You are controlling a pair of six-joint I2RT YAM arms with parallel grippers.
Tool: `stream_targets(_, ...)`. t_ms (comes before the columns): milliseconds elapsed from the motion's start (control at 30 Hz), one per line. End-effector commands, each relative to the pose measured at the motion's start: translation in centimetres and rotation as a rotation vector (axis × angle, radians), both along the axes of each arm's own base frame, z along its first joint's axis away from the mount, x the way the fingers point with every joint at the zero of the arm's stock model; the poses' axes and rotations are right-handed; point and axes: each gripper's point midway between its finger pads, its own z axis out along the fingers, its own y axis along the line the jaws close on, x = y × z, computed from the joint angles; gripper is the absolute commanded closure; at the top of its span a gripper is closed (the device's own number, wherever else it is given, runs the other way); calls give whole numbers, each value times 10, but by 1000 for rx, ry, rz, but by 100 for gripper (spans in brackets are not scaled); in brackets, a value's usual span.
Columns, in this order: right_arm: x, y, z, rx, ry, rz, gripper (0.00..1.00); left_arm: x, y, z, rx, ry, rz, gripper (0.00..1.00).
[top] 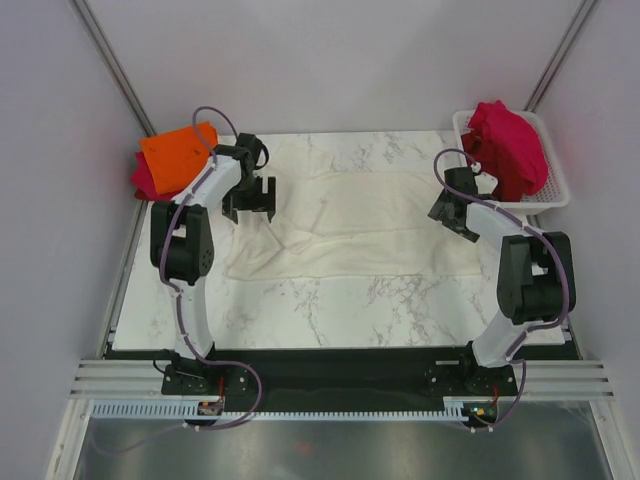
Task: Fold and stack the t-shirts
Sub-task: Fold the tshirt
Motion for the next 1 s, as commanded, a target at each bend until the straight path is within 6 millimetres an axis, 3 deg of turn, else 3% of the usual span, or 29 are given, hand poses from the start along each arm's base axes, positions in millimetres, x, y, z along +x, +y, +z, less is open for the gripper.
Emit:
stream_targets(0,16,-11,41,-59,-80,17,2,0,13,63,1,-196,78,0)
stream_targets(33,14,-15,57,-79,-112,1,2,-5,14,70,-7,-216,97,0)
stream_targets(67,6,-17,59,-87,-107,1,2,-14,16,65,-8,-216,106,0)
stream_targets(100,2,-19,65,-89,-119,-5,2,-23,17,85,-30,-274,120,0)
stream_targets(133,-3,-17,80,-80,-158,-4,2,-30,16,85,-50,-284,148,0)
stream_targets(167,-14,-17,76,-70,-147,-1,2,-34,9,88,-100,-314,150,0)
stream_targets(200,-20,-14,76,-47,-156,6,2,-54,11,67,-109,-264,163,0)
stream_targets(233,-26,-13,86,-25,-189,8,2,-65,9,76,-145,-301,190,1)
stream_targets(267,-39,-7,73,16,-162,28,2,-81,10,55,-155,-270,202,2)
stream_targets(300,-47,-5,69,44,-158,26,2,-88,11,61,-179,-305,238,3)
stream_targets(333,-54,-3,73,72,-180,32,2,-96,13,55,-185,-303,259,4)
stream_targets(367,-67,7,56,148,-147,61,2,-100,13,50,-206,-306,278,5)
stream_targets(400,-72,13,52,184,-144,76,2,-111,18,33,-218,-290,315,6)
stream_targets(433,-79,22,50,227,-151,98,2,-114,19,33,-249,-307,367,6)
stream_targets(467,-90,22,37,284,-133,90,2,-126,24,19,-247,-287,405,5)
stream_targets(533,-99,26,38,333,-172,98,2,-122,26,16,-271,-349,470,3)
stream_targets(567,-106,27,28,359,-185,94,2,-123,26,20,-291,-390,480,2)
stream_targets(633,-110,34,33,399,-234,121,2,-132,27,7,-292,-379,492,2)
stream_targets(833,-112,45,17,457,-207,151,2,-150,30,-17,-262,-311,501,2)
stream_targets(967,-111,39,13,440,-201,137,2,-156,31,-28,-248,-276,503,2)
